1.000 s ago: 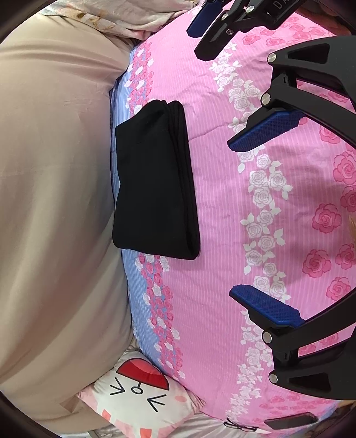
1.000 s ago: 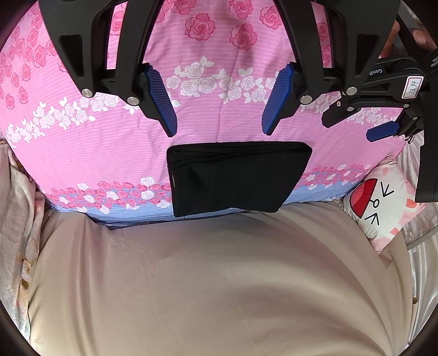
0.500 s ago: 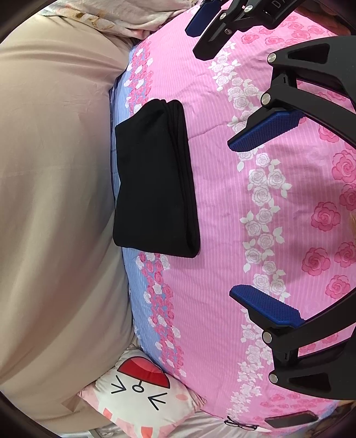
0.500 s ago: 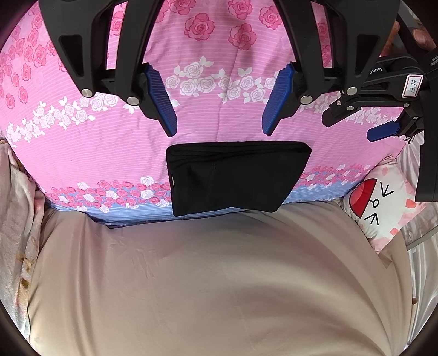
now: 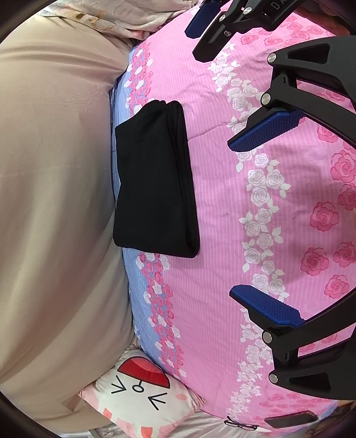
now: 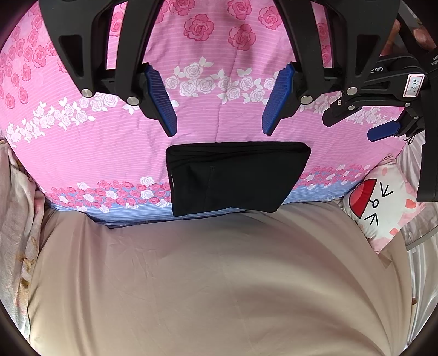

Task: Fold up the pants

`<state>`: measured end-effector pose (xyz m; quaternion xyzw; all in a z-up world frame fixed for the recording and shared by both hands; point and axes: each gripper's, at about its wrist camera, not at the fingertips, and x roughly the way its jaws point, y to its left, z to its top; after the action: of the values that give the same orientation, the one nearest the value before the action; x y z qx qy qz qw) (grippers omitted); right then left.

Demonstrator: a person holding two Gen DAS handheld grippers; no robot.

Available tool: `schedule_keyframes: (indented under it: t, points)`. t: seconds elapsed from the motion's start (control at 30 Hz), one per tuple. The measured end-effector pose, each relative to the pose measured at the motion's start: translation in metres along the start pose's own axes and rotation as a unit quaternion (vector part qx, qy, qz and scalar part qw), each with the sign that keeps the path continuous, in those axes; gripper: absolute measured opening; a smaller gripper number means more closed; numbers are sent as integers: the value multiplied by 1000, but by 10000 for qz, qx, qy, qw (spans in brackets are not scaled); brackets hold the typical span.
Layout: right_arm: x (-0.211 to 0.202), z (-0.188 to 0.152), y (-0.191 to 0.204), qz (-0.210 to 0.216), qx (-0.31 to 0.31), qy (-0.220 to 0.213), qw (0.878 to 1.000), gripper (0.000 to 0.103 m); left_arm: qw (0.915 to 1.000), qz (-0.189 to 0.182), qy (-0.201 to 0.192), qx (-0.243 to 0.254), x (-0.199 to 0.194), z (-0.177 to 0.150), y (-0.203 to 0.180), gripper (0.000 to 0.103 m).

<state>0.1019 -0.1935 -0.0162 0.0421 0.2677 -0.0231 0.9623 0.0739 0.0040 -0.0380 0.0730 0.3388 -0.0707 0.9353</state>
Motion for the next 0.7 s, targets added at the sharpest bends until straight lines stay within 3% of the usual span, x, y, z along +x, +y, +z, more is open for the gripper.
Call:
schedule_keyframes:
  t: [0.7]
  points:
    - [1,0,-1,-2,-13,5,10000,63,10000,3,15,47,-1,-2,2,96]
